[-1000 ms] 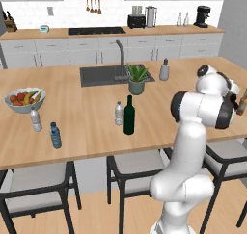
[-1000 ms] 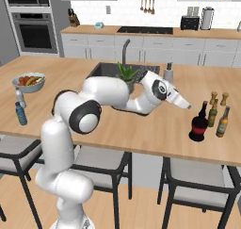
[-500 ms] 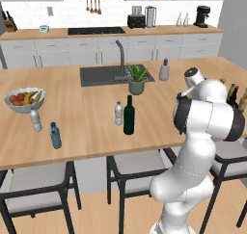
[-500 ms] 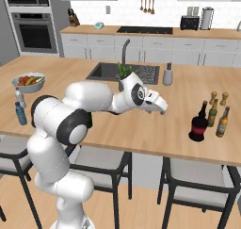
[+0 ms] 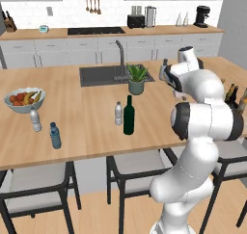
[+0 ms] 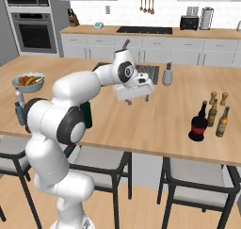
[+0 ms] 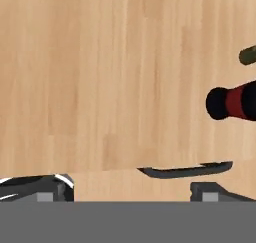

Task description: Move the plastic bottles in the middle to the plastics group, and the glass bottles in the middle to the glass group.

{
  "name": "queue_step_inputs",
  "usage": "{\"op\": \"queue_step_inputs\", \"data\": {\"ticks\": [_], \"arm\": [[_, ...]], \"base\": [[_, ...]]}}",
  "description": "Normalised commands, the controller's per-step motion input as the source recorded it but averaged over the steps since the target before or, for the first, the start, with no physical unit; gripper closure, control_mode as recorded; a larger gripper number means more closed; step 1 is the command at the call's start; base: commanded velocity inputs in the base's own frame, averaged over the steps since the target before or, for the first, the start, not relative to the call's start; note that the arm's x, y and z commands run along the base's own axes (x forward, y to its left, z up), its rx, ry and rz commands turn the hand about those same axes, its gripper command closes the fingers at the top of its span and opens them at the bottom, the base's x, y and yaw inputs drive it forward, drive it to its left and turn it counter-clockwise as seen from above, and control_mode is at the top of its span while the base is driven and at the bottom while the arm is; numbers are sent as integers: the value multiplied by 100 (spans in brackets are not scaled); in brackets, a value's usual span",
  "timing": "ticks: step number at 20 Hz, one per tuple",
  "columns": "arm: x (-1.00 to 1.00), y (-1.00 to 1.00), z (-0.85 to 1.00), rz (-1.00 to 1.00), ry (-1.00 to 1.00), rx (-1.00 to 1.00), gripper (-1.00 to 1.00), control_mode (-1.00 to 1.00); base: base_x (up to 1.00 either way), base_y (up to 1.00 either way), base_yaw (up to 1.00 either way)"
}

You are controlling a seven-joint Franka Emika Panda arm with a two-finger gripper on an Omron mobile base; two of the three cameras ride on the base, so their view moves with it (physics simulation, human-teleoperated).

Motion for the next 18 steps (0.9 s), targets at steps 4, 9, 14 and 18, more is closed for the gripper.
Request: {"op": "queue_step_inputs", "data": {"ticks": [4,9,14,18], "arm": [[-25,81,16,33,1,19,-100,-100],[-13,95,1,16,-7,8,-100,-100],[-14,94,12,-2,-3,3,-100,-100],[-8,88,12,-1,0,3,-100,-100]], "base": [[0,0,0],[0,0,0],[0,0,0],[0,0,0]]}}
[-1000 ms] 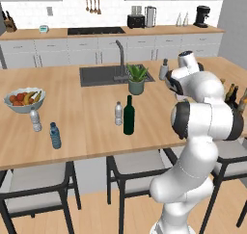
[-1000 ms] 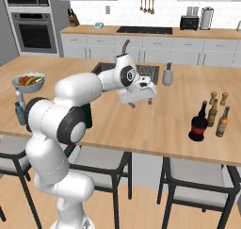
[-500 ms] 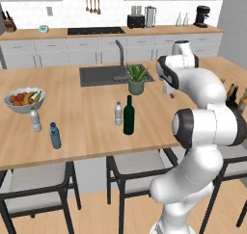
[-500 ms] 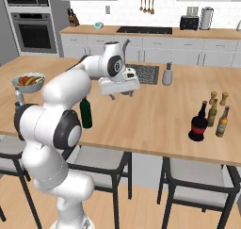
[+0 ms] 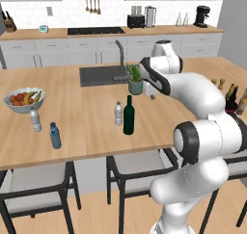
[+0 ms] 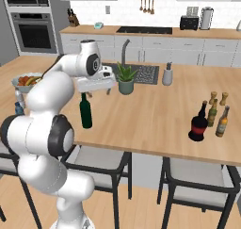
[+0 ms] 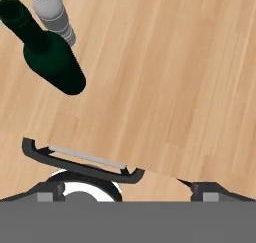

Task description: Move the plastic bottles in the middle to the plastics group, and the glass bottles in the middle to the glass group.

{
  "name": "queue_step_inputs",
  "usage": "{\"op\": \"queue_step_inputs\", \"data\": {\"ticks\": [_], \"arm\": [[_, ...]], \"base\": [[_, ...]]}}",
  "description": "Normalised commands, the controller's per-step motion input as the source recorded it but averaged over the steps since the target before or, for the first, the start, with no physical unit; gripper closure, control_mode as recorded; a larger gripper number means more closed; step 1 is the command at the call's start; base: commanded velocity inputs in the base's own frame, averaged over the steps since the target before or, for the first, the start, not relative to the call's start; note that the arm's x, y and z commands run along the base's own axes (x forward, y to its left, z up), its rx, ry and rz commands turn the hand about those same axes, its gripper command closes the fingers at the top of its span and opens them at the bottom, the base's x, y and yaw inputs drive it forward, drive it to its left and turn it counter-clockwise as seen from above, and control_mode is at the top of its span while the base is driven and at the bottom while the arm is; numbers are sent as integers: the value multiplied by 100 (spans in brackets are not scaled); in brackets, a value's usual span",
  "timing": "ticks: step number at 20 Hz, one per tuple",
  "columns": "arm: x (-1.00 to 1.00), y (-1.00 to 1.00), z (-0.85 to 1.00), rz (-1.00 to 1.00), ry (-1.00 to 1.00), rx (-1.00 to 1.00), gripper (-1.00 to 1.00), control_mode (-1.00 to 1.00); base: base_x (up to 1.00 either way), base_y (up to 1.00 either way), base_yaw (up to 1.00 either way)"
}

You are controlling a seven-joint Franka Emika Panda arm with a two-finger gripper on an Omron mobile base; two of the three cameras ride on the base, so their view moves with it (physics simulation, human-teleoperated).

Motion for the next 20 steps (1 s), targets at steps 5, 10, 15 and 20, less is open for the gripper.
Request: {"op": "queue_step_inputs", "data": {"ticks": [5,10,15,20], "arm": [[-16,68,7,0,2,5,-100,-100],[-10,55,0,0,0,1,-100,-100],[6,39,-10,-10,-2,9,-100,-100],[36,24,-19,-18,-2,7,-100,-100]], "base": [[0,0,0],[0,0,0],[0,0,0],[0,0,0]]}}
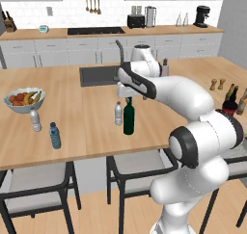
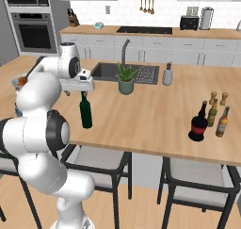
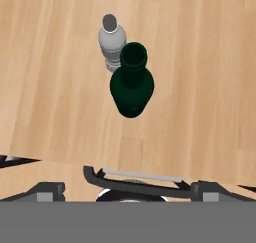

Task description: Move the plastic bottles in the middle to the plastics group, and the glass bottles in the middle to the glass group.

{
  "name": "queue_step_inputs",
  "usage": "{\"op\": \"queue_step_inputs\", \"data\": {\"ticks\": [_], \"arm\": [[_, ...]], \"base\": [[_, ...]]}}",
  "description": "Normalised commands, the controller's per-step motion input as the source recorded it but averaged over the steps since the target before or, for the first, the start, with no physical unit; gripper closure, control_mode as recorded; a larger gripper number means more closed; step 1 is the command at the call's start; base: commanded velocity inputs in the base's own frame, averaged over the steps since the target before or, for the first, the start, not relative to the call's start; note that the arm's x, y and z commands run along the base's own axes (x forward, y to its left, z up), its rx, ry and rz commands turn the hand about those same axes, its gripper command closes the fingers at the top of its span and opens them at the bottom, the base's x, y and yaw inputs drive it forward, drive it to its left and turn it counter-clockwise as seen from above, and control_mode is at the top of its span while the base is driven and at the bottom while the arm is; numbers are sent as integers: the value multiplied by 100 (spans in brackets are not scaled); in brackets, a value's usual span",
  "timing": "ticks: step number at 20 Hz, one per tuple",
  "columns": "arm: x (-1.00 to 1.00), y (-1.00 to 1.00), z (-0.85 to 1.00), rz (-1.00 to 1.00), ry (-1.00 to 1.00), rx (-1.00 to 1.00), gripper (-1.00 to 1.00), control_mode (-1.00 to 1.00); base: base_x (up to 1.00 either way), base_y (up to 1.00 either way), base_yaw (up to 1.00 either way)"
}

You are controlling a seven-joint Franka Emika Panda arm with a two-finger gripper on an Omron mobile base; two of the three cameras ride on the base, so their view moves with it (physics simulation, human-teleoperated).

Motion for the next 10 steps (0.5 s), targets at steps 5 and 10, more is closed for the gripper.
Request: {"op": "queue_step_inputs", "data": {"ticks": [5,10], "arm": [[42,7,-13,-13,-1,0,-100,-100],[20,-14,-1,-7,1,0,-100,-100]], "base": [[0,0,0],[0,0,0]]}}
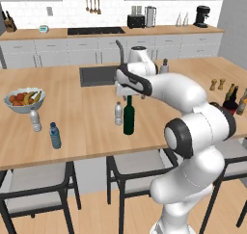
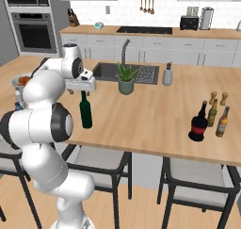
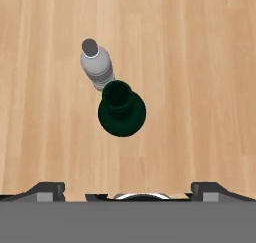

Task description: Move the plastic bottles in the middle to the plastics group, and the glass bottles in the middle to the glass group.

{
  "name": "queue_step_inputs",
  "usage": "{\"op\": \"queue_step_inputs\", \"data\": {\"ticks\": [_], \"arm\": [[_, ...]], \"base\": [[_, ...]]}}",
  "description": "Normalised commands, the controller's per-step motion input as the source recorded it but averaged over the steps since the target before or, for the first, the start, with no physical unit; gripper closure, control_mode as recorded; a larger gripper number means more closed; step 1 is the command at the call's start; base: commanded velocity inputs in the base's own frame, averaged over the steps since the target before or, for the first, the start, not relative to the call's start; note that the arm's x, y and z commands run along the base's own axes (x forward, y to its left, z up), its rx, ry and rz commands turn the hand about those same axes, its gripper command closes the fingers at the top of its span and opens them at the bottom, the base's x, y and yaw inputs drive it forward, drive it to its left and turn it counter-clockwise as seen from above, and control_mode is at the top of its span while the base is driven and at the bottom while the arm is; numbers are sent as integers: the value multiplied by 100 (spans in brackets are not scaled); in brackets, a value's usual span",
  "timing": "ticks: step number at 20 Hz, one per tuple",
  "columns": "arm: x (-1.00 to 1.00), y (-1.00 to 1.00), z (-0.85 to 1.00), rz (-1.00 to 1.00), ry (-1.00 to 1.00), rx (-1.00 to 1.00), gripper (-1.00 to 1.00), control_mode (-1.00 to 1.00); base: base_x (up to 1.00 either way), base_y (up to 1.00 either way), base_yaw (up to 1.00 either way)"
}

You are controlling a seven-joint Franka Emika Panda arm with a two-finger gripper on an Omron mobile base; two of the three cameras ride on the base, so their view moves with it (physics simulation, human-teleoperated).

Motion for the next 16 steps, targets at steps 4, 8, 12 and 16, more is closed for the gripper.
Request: {"op": "queue_step_inputs", "data": {"ticks": [4,8,12,16], "arm": [[29,-20,-4,-6,4,0,-100,-100],[21,-2,-18,-1,0,0,-100,-100],[15,22,-21,0,0,0,-100,-100],[15,36,-19,0,0,0,-100,-100]], "base": [[0,0,0],[0,0,0],[0,0,0],[0,0,0]]}}
